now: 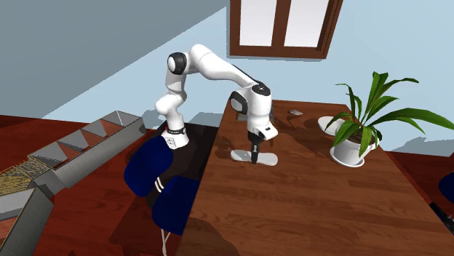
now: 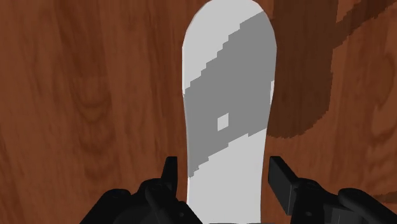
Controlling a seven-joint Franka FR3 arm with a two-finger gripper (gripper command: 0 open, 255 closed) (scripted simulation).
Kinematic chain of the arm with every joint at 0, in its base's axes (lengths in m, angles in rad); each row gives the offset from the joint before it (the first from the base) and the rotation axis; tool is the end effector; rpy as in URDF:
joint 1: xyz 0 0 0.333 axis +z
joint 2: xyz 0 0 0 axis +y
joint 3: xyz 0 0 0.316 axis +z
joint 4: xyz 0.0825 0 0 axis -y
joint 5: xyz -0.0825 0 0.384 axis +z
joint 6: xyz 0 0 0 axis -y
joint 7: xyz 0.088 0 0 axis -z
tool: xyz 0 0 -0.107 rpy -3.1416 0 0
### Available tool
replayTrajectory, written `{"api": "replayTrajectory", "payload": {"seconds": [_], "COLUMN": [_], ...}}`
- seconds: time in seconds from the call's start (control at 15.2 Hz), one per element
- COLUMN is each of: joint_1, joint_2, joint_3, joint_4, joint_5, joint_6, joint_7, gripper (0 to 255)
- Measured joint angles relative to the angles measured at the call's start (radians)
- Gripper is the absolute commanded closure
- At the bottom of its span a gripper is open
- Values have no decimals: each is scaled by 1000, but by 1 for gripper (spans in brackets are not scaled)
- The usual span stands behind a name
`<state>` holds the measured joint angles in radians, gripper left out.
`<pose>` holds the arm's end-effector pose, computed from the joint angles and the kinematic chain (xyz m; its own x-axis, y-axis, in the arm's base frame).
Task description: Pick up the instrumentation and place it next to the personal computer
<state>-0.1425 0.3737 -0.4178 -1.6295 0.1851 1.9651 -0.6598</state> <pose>0.5784 -0.3134 0.4185 0.9985 0.0531 0.0103 0.0533 -0.9984 -0.0197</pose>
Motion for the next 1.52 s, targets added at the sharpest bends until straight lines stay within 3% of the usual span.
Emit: {"api": "replayTrajectory", "payload": {"seconds": [0.86, 1.52], "joint_1": [214, 332], "joint_2": [-313, -456], "joint_3": [74, 194], "joint_4": [-407, -571], "joint_5": [-135, -182], "joint_6": [130, 164], "joint_7": [308, 570], "gripper": [255, 255]}}
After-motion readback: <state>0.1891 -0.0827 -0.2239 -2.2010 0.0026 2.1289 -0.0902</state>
